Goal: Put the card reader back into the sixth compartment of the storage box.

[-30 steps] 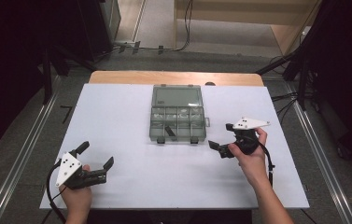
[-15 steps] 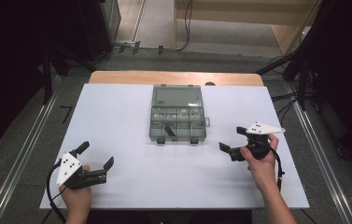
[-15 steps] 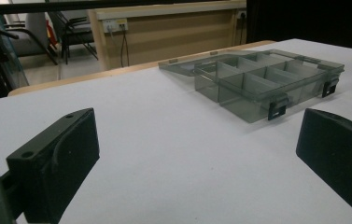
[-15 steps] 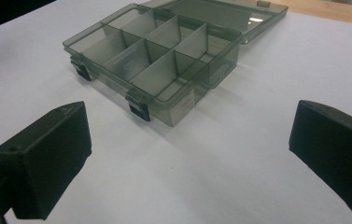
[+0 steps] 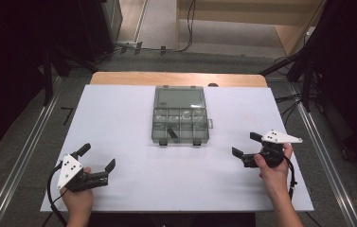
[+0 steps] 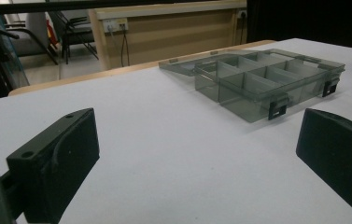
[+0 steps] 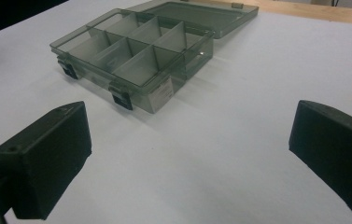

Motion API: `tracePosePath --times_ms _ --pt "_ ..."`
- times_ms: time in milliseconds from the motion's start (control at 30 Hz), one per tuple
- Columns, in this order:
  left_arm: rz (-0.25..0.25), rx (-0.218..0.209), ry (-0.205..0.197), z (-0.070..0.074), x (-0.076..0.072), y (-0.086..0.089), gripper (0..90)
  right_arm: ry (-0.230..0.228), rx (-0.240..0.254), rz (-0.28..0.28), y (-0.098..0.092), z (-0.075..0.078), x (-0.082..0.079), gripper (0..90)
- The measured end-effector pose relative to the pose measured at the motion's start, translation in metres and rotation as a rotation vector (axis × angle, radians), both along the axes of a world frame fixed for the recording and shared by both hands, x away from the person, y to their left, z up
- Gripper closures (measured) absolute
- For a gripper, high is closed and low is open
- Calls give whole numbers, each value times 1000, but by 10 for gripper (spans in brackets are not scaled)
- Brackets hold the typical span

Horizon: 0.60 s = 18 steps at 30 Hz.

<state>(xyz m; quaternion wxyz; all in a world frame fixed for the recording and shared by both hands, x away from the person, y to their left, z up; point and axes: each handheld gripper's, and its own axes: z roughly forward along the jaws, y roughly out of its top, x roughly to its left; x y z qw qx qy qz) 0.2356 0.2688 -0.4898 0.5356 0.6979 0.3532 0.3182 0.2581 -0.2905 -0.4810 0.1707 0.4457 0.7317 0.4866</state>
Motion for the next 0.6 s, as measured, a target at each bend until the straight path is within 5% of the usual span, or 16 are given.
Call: tracePosePath --times_ms 600 --pt "0 -3 1 0 0 0 0 -44 57 -80 -27 -15 -27 0"
